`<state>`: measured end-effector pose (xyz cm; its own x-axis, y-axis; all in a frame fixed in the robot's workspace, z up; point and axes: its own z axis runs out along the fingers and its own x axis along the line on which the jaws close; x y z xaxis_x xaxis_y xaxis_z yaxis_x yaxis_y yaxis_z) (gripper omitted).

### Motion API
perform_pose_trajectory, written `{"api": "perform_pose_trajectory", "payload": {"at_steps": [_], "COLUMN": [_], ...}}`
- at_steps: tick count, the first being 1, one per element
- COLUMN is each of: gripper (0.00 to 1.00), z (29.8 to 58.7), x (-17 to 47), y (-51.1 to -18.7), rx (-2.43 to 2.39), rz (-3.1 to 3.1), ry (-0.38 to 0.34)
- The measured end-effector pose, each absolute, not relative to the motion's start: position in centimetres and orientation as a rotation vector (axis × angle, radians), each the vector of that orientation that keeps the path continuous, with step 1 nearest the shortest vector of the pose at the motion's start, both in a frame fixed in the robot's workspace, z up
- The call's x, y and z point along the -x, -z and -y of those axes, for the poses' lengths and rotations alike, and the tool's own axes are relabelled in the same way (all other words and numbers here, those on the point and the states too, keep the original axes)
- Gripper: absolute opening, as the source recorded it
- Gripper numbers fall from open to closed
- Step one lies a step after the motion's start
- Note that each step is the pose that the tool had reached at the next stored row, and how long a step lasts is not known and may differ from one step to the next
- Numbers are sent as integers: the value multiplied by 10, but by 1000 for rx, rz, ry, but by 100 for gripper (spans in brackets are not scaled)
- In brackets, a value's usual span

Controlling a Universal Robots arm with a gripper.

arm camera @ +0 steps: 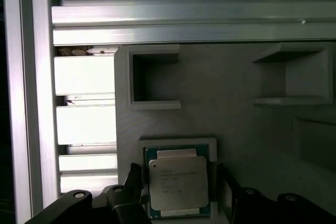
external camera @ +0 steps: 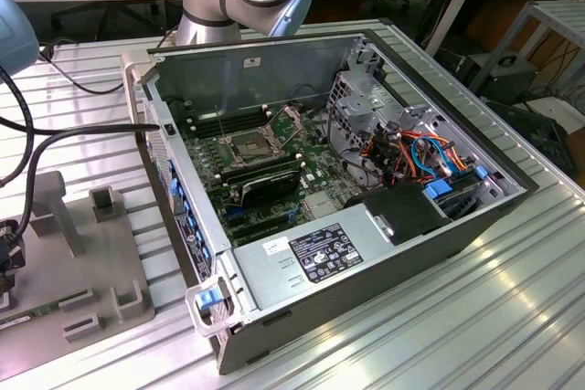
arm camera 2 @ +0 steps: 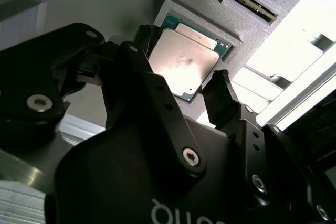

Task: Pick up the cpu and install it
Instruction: 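Pick up the cpu and move it towards the insertion slot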

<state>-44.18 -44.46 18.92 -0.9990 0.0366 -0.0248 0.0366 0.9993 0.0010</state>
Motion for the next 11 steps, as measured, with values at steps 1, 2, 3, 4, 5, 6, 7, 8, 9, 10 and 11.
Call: {"api": "perform_pose_trajectory", "payload": {"at_steps": [1,2,3,4,5,6,7,8,9,10,11], "gripper": [68,68,68,68,68,68,68,68,68,68,68], "z": [445,444,444,444,444,444,444,444,444,444,444], "x": [442,442,442,442,442,442,442,442,442,442,442], "y": [-189,-188,-188,-188,-188,-188,-187,-187,-187,-187,-187], "rx": [-57,-57,-57,-57,-57,-57,-57,-57,-57,-57,-57], "rz": [-3116,-3116,-3117,-3117,-3117,-3117,-3116,-3116,-3116,-3116,-3116], "ry": [-1,-1,-1,0,-1,-1,-1,-1,-1,-1,-1]}}
